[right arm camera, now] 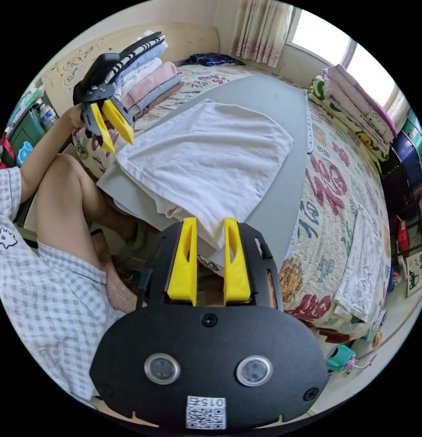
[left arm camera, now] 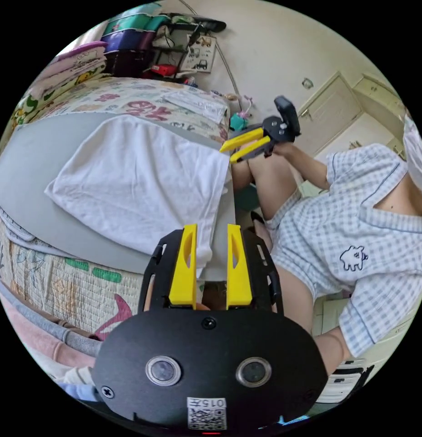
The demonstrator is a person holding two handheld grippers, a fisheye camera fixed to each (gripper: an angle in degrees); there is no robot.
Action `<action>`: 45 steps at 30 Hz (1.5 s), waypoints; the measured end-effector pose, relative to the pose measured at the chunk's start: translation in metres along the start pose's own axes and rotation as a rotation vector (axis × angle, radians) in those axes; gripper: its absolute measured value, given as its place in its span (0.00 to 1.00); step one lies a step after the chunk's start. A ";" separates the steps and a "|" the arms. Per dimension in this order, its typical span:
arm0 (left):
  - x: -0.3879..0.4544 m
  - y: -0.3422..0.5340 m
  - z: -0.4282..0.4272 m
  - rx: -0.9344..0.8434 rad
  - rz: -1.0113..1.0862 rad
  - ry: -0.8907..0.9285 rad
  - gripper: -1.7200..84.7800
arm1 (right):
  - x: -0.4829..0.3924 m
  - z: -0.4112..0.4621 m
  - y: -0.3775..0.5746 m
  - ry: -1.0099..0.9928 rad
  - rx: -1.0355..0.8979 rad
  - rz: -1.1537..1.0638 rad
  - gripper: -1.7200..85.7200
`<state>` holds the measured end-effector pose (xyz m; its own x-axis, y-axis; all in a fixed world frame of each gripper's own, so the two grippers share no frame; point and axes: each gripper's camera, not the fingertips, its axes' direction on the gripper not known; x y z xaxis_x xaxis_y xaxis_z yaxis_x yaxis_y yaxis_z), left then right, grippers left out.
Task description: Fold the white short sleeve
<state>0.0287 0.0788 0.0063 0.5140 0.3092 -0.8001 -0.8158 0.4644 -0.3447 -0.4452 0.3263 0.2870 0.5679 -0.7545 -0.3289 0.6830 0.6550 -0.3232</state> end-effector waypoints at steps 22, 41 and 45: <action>-0.039 0.005 -0.020 0.067 -0.073 -0.037 0.10 | 0.172 -0.073 -0.062 -0.340 0.145 0.247 0.02; -0.161 0.048 -0.040 0.645 -0.912 -0.327 0.15 | 0.429 -0.028 -0.278 -0.394 0.253 0.590 0.16; -0.180 0.052 -0.026 0.628 -0.939 -0.307 0.15 | 0.451 -0.019 -0.291 -0.448 0.282 0.643 0.16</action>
<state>-0.1131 0.0252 0.1197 0.9577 -0.2257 -0.1786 0.1483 0.9188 -0.3657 -0.3965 -0.2038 0.2161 0.9749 -0.2206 0.0300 0.2185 0.9740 0.0607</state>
